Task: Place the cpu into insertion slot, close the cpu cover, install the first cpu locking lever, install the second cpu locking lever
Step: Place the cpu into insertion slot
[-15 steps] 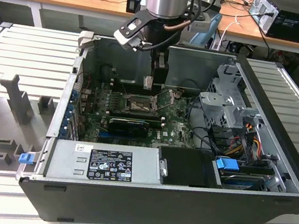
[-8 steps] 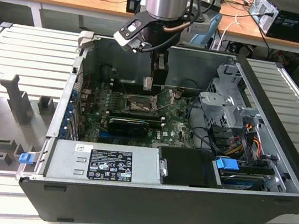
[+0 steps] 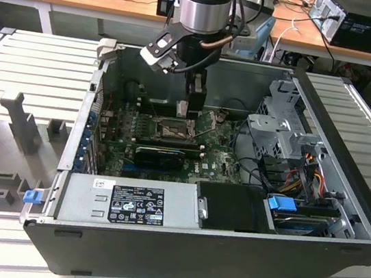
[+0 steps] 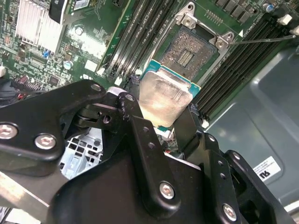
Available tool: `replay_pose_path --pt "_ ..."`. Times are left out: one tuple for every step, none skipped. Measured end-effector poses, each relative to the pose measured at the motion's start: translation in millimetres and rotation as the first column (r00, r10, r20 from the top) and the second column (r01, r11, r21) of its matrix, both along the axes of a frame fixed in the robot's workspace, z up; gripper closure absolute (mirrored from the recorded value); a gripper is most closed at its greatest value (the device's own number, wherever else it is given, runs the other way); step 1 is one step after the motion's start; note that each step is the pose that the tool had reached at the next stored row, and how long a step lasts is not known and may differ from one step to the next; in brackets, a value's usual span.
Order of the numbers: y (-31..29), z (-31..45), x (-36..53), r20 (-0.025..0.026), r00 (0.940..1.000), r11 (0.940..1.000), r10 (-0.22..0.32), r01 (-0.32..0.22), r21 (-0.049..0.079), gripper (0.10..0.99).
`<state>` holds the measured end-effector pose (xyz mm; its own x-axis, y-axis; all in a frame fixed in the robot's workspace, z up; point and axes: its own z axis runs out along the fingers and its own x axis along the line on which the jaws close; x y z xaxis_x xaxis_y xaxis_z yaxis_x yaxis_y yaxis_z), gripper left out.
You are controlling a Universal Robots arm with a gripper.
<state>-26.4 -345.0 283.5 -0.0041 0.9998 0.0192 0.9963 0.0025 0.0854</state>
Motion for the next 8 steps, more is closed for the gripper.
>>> replay_pose_path --pt "0.0 -1.2 0.0 0.0001 1.0 1.0 0.0 0.0 0.0 0.553" --pt "0.0 -2.2 -0.1 -0.0001 1.0 1.0 -0.002 0.002 0.0 0.553" --pt "0.0 -3.2 -0.1 -0.0001 0.9999 0.9999 -0.011 0.011 0.0 0.553" --pt "0.0 -3.9 -0.1 -0.0001 0.9996 0.9996 -0.026 0.026 0.0 0.553" --pt "0.0 -4.2 -0.1 -0.0001 0.9991 0.9991 -0.041 0.041 0.0 0.553" --pt "0.0 -4.5 -0.1 -0.0001 0.9987 0.9987 -0.052 0.052 0.0 0.553" --pt "0.1 -4.7 -0.1 0.0 0.9984 0.9984 -0.057 0.057 0.0 0.553" --pt "0.1 -5.0 -0.1 0.0 0.9982 0.9982 -0.059 0.059 0.0 0.553"
